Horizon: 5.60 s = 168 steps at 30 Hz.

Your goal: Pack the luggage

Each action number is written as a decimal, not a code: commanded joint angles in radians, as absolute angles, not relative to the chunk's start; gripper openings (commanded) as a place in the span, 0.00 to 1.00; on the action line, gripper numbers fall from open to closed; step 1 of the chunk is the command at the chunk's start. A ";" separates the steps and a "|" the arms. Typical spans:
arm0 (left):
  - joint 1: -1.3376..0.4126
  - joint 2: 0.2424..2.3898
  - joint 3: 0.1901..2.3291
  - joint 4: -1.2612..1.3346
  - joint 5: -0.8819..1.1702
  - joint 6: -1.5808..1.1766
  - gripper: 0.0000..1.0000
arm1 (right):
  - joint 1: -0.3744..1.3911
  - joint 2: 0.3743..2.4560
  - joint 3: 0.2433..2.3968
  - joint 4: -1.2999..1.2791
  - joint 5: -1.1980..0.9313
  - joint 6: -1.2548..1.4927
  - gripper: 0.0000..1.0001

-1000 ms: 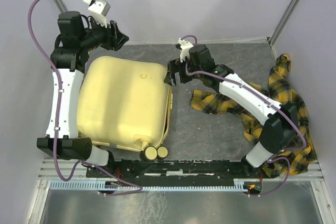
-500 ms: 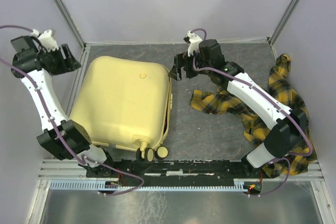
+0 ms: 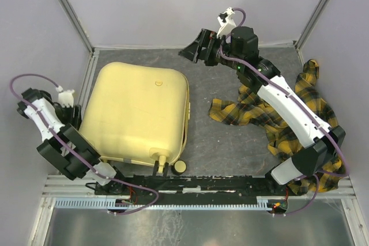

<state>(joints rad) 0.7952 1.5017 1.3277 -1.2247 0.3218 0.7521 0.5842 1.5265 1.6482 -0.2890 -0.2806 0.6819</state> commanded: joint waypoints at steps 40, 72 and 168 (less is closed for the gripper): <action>0.437 1.409 1.014 -1.025 0.598 0.686 0.59 | 0.245 1.521 1.469 -1.257 -0.507 -0.433 0.72; 0.435 1.443 1.039 -0.940 0.617 0.640 0.58 | -0.121 2.020 1.788 -1.130 -0.479 -0.219 0.83; 0.190 1.347 1.011 -0.376 0.690 0.055 0.61 | 0.333 1.507 1.575 -1.178 -0.217 -0.226 0.99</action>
